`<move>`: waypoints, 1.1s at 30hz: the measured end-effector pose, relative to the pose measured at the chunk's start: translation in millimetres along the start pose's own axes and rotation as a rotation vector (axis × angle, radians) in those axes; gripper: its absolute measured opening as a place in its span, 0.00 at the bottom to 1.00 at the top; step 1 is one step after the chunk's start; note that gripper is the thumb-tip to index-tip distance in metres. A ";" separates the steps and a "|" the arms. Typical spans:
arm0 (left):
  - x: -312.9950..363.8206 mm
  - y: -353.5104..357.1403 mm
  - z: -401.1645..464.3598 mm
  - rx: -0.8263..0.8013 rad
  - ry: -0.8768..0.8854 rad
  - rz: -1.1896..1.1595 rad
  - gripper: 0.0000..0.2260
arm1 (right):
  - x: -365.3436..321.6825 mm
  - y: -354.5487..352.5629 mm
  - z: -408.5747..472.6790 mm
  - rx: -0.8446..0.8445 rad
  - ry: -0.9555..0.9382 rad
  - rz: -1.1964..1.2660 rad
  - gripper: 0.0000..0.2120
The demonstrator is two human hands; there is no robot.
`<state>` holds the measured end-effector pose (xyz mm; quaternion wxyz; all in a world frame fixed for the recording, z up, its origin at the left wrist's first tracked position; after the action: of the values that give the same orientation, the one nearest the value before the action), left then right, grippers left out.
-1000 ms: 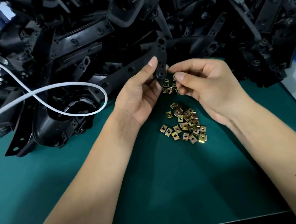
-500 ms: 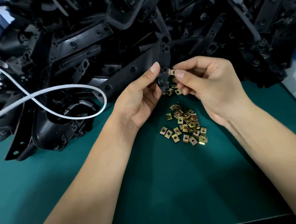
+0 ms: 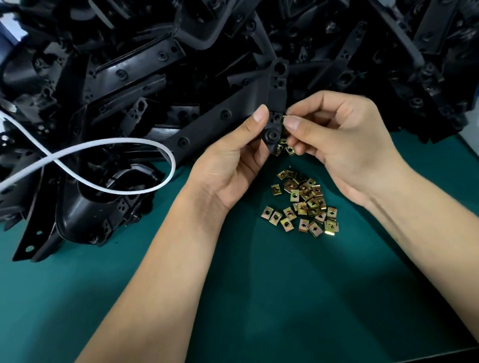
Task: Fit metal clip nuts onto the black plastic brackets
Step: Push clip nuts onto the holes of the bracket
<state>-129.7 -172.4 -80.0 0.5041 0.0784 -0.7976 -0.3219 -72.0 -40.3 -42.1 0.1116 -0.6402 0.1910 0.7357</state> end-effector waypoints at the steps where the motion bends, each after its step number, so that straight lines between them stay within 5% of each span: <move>1: -0.7 2.0 -0.9 -0.016 -0.009 -0.008 0.06 | -0.6 0.2 -0.2 -0.001 -0.002 0.006 0.05; 24: -5.3 5.0 -1.3 -0.043 -0.042 -0.017 0.06 | -3.9 3.2 -2.6 -0.005 0.001 0.091 0.05; 29: -10.5 5.9 -0.9 -0.075 -0.121 0.050 0.12 | -5.4 2.8 -1.7 -0.058 0.063 0.168 0.17; 33: -13.6 10.4 -4.4 -0.069 -0.129 0.053 0.11 | -6.0 1.6 -0.6 -0.082 0.080 0.156 0.17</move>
<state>-117.3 -160.1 -82.9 0.4623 0.0188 -0.8188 -0.3399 -71.2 -41.4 -36.0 0.0200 -0.6563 0.2145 0.7231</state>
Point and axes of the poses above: each hand's wrist, its own z-axis towards the middle knuckle, its own y-axis out of the palm, x = y × z, the point moved 8 cm from there along z, towards the middle knuckle, and after that the axes turned 9 degrees about x, right-handed, at the moved point
